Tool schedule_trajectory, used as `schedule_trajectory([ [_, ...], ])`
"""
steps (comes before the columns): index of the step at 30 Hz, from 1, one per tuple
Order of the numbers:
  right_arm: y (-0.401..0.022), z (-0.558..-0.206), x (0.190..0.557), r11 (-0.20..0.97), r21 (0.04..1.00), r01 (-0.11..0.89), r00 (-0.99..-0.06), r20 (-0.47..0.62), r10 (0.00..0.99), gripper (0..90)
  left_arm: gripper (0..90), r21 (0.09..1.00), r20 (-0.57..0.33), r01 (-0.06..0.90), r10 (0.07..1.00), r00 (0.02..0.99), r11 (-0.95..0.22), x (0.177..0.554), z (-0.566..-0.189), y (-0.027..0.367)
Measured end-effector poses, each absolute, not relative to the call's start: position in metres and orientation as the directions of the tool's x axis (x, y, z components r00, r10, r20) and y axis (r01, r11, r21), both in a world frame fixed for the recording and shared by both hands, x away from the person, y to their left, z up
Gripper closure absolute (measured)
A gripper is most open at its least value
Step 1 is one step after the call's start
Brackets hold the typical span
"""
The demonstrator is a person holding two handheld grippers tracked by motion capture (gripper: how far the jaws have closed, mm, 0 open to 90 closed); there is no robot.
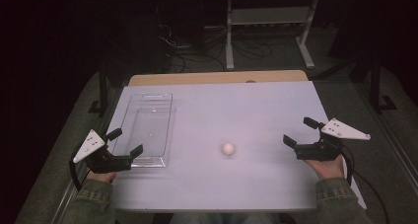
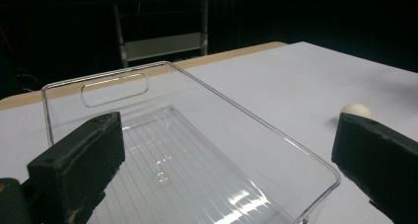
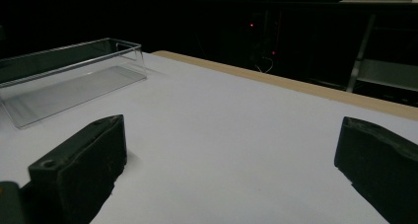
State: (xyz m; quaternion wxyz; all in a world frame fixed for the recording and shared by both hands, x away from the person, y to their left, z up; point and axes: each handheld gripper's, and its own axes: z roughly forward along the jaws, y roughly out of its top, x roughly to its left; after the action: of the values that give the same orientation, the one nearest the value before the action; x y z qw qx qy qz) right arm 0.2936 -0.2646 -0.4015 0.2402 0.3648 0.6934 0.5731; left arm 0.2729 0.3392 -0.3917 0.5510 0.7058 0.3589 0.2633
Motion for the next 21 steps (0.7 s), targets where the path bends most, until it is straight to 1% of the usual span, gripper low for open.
schedule_trajectory([
  [16, -0.2662, -0.4043, 0.2906, 0.076, 0.969, 0.234, -0.621, 0.089, 0.778, 0.0, 0.0, 0.953, -0.025, 0.259, 0.81, 0.586, -0.159, 0.2717, -0.3942, 0.3352],
  [21, -0.2642, -0.4053, 0.2907, 0.084, 0.968, 0.238, -0.627, 0.087, 0.774, 0.0, 0.0, 0.945, -0.009, 0.267, 0.804, 0.594, -0.187, 0.2737, -0.3915, 0.3322],
])
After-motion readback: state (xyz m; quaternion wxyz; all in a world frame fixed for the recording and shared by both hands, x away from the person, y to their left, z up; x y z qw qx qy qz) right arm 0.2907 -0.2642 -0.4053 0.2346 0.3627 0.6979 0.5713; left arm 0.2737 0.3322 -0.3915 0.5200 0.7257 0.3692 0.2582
